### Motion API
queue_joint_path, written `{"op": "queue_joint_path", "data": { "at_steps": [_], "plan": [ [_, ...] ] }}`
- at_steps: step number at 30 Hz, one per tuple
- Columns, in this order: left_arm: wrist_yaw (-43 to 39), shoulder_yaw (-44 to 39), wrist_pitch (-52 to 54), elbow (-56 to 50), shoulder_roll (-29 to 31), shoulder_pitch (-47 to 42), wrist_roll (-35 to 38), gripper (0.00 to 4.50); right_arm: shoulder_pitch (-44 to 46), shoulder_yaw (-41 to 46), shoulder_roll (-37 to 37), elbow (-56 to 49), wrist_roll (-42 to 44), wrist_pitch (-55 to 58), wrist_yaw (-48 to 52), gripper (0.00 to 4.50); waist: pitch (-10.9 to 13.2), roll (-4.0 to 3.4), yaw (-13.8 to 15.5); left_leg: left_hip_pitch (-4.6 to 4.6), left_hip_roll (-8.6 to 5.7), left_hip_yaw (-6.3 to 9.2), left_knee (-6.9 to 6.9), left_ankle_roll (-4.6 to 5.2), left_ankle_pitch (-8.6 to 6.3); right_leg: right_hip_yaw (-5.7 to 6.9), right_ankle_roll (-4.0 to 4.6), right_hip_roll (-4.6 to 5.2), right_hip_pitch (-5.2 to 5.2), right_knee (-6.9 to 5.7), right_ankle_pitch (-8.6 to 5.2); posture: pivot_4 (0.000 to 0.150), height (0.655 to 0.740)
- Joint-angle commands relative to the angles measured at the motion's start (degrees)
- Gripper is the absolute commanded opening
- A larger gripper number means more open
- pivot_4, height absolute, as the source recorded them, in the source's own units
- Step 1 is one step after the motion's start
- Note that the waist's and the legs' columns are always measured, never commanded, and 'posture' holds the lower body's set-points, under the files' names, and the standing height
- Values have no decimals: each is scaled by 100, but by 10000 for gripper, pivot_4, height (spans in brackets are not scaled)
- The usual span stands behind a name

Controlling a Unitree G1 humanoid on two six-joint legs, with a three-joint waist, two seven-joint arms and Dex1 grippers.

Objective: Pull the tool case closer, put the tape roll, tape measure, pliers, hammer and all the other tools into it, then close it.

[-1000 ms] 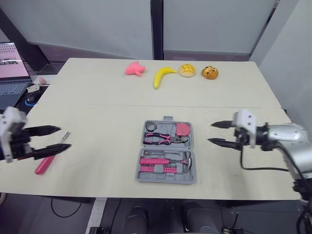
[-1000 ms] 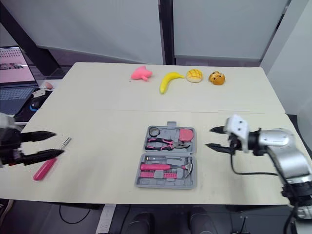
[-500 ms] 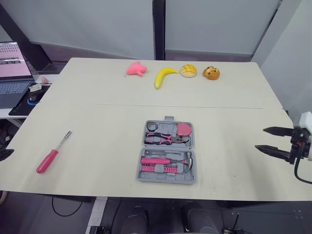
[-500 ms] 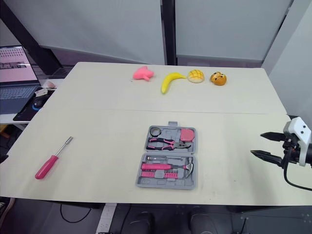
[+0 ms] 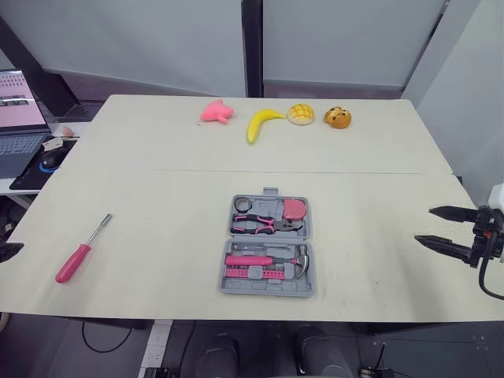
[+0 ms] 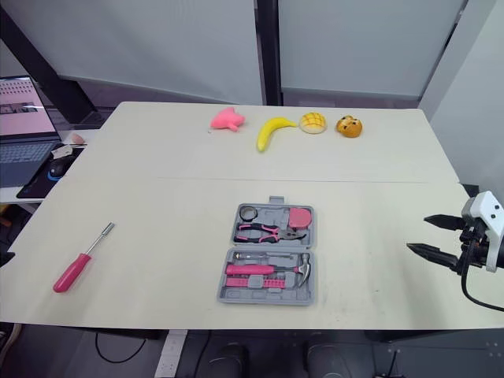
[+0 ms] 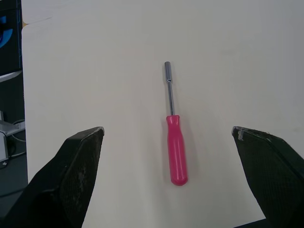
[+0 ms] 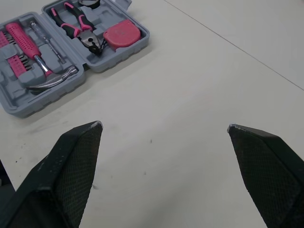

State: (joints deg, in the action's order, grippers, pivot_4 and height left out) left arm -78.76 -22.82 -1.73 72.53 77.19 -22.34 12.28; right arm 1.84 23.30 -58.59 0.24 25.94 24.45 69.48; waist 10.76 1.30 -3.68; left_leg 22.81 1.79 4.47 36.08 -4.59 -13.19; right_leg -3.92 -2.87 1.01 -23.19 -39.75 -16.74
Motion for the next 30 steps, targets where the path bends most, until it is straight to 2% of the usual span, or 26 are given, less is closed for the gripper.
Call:
{"op": "queue_joint_path", "data": {
  "at_steps": [1,7,12,13,17,20,25,30],
  "plan": [
    [156,-185,-98,42,64,76,91,45000,204,-44,-26,-288,98,39,-84,44873,0,0,-6,-1,0,0,0,0,0,0,0,0,0,-2,0,1500,7400],
    [275,-568,-1,-95,-104,634,424,45000,1055,-747,367,-899,229,26,-252,44873,0,-1,-93,-8,2,-1,0,0,0,-2,2,0,-2,-16,-1,1500,7400],
    [100,-1189,6,-621,-411,1790,916,45000,1923,-1423,681,-1361,636,406,-68,44873,1,-1,-126,-5,4,-1,-1,0,0,-1,8,1,-5,-18,0,1500,7400],
    [129,-1341,74,-902,-531,2131,1005,45000,2082,-1544,780,-1447,725,435,-50,44873,1,-1,-126,-4,6,1,-1,0,0,3,10,1,-6,-17,-1,1500,7400],
    [642,-2228,771,-3159,-1460,3858,1432,45000,2703,-1988,1276,-1787,1017,603,-97,44873,1,-2,-117,-6,10,-2,-1,0,0,-3,13,7,-6,-19,-1,1500,7400],
    [1187,-2588,1114,-4244,-2041,4414,1589,45000,2916,-2151,1464,-1950,1137,722,-145,44873,-7,12,-73,-5,9,2,2,-1,0,1,13,6,-5,-19,-1,1500,7400],
    [1781,-2642,1391,-5046,-2492,4520,1626,45000,2962,-2263,1536,-2020,1134,762,-226,44873,-24,40,105,-5,4,12,4,-1,1,11,12,7,1,-15,-1,1500,7400],
    [2109,-2357,1415,-5004,-2431,4002,1495,45000,2922,-2207,1460,-2157,1203,906,-374,44873,-27,43,122,-6,4,10,5,-2,1,10,13,7,2,-14,-1,1500,7400]
  ]
}}
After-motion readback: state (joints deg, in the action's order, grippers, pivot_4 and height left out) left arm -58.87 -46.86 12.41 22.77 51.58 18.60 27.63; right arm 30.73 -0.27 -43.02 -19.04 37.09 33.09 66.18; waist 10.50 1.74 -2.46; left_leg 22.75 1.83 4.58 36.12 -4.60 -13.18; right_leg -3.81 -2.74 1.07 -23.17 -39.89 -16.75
